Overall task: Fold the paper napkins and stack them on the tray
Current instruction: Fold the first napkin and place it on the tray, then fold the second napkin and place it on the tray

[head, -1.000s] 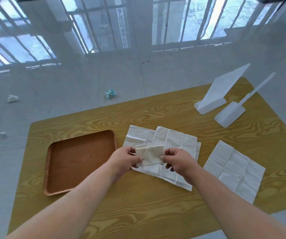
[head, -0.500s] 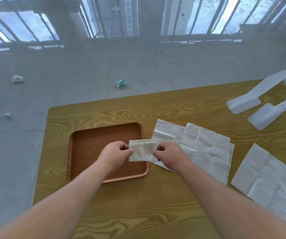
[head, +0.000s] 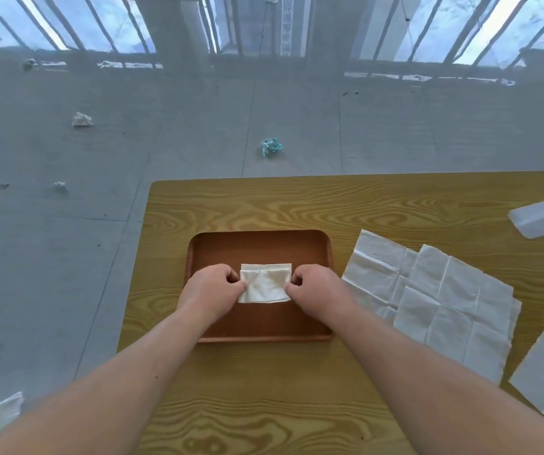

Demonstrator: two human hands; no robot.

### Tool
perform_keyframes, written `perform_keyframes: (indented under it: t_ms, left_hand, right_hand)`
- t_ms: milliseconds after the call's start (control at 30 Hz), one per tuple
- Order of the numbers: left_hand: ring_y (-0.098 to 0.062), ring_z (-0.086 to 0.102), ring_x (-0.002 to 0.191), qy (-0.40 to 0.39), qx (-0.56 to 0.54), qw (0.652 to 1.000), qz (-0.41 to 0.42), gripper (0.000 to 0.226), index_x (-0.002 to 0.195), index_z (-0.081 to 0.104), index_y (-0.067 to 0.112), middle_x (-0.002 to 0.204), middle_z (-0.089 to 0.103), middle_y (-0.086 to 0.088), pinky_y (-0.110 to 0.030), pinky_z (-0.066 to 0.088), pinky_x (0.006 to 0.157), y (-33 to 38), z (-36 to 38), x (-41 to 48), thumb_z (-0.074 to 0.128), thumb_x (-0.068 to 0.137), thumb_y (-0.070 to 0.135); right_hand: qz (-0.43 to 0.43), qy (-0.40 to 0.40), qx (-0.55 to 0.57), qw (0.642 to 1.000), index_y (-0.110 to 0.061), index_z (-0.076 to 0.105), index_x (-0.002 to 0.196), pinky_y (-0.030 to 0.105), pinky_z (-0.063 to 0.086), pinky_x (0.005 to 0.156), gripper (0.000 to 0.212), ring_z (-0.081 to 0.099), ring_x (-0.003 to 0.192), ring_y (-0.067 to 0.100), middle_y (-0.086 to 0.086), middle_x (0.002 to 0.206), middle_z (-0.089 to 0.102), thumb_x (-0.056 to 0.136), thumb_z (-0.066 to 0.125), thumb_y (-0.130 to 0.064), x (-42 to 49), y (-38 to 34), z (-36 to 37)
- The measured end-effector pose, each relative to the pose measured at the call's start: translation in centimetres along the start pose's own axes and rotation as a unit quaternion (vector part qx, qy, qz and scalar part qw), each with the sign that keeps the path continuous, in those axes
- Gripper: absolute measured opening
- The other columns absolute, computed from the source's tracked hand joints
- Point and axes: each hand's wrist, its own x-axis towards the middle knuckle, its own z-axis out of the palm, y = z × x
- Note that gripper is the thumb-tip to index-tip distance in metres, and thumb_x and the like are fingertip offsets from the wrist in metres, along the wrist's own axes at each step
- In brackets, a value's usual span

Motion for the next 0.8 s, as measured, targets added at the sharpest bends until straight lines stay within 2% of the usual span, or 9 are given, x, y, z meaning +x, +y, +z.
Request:
perform_keyframes:
  t_ms: [133, 233, 300, 367, 467, 533, 600, 700, 800]
  left_hand:
    - [-0.008, 0.061, 0.071, 0.001, 0.022, 1.000, 0.006, 0.024, 0.079, 0.061, 0.031, 0.078, 0.066, 0.012, -0.031, 0.045, 0.055, -0.5, -0.1, -0.5, 0.069, 0.090, 0.051]
    - [-0.016, 0.058, 0.082, 0.070, 0.083, 0.990, 0.091, 0.042, 0.098, 0.045, 0.026, 0.097, 0.053, 0.008, -0.032, 0.045, 0.064, 0.1, 0.0, -1.3, 0.070, 0.085, 0.058]
    - [-0.023, 0.055, 0.101, 0.088, 0.123, 0.969, 0.195, 0.058, 0.118, 0.043, 0.022, 0.117, 0.048, 0.001, -0.033, 0.050, 0.080, 1.6, 0.6, -2.0, 0.070, 0.084, 0.060]
    - [-0.026, 0.050, 0.117, 0.067, 0.157, 0.947, 0.273, 0.074, 0.137, 0.039, 0.020, 0.137, 0.042, -0.003, -0.037, 0.052, 0.094, 4.2, 1.5, -2.6, 0.065, 0.084, 0.065]
    - [-0.028, 0.040, 0.139, 0.038, 0.206, 0.911, 0.355, 0.085, 0.153, 0.033, 0.023, 0.161, 0.032, -0.004, -0.046, 0.043, 0.113, 8.5, 3.6, -3.6, 0.054, 0.087, 0.073]
    - [-0.027, 0.027, 0.151, 0.008, 0.222, 0.894, 0.390, 0.091, 0.158, 0.028, 0.026, 0.170, 0.023, -0.003, -0.049, 0.028, 0.125, 11.6, 5.5, -4.5, 0.046, 0.086, 0.077]
    - [-0.025, 0.017, 0.156, -0.020, 0.235, 0.881, 0.411, 0.093, 0.160, 0.022, 0.029, 0.173, 0.017, -0.003, -0.048, 0.017, 0.129, 14.2, 7.7, -5.4, 0.043, 0.083, 0.077]
    - [-0.025, 0.014, 0.158, -0.048, 0.261, 0.860, 0.436, 0.093, 0.161, 0.019, 0.030, 0.173, 0.016, -0.004, -0.046, 0.012, 0.129, 17.6, 11.2, -6.7, 0.049, 0.086, 0.075]
    - [-0.025, 0.020, 0.155, -0.068, 0.275, 0.848, 0.448, 0.085, 0.158, 0.030, 0.028, 0.171, 0.024, -0.003, -0.042, 0.016, 0.126, 19.7, 13.8, -7.4, 0.057, 0.089, 0.070]
  right_hand:
    - [-0.007, 0.010, -0.031, 0.999, -0.025, 0.056, 0.072, 0.030, 0.038, 0.051, 0.024, 0.058, 0.068, 0.012, -0.008, 0.071, 0.062, 0.091, 0.057, -0.040, 0.2, -0.2, 0.7]
    - [-0.039, 0.100, -0.048, 0.993, -0.024, 0.050, 0.070, 0.033, 0.035, 0.050, 0.032, 0.055, 0.066, 0.017, -0.009, 0.068, 0.056, 0.090, 0.055, -0.048, -0.5, 0.6, 0.7]
    - [-0.057, 0.176, -0.021, 0.982, -0.022, 0.052, 0.080, 0.036, 0.041, 0.060, 0.030, 0.053, 0.075, 0.018, -0.008, 0.077, 0.056, 0.089, 0.056, -0.050, -1.7, 1.9, 0.2]
    - [-0.059, 0.212, -0.026, 0.975, -0.021, 0.058, 0.100, 0.038, 0.047, 0.081, 0.032, 0.053, 0.092, 0.022, -0.002, 0.096, 0.060, 0.088, 0.058, -0.050, -3.1, 4.4, -0.7]
    - [-0.040, 0.202, -0.062, 0.977, -0.017, 0.053, 0.131, 0.042, 0.040, 0.106, 0.053, 0.049, 0.120, 0.028, 0.005, 0.127, 0.058, 0.088, 0.060, -0.047, -5.6, 9.2, -2.2]
    - [-0.020, 0.197, -0.074, 0.977, -0.020, 0.043, 0.144, 0.043, 0.035, 0.113, 0.065, 0.041, 0.133, 0.028, 0.005, 0.143, 0.050, 0.088, 0.056, -0.049, -7.2, 12.7, -3.4]
    - [0.010, 0.187, -0.082, 0.979, -0.024, 0.032, 0.152, 0.045, 0.030, 0.118, 0.073, 0.032, 0.143, 0.027, 0.005, 0.155, 0.040, 0.089, 0.050, -0.054, -8.6, 15.6, -4.5]
    - [0.049, 0.153, -0.105, 0.981, -0.027, 0.020, 0.158, 0.048, 0.022, 0.123, 0.077, 0.019, 0.152, 0.028, 0.006, 0.164, 0.027, 0.092, 0.044, -0.060, -10.9, 20.0, -5.4]
    - [0.048, 0.160, -0.110, 0.980, -0.023, 0.030, 0.154, 0.048, 0.028, 0.120, 0.072, 0.028, 0.148, 0.030, 0.007, 0.158, 0.037, 0.092, 0.043, -0.058, -12.9, 23.1, -5.6]
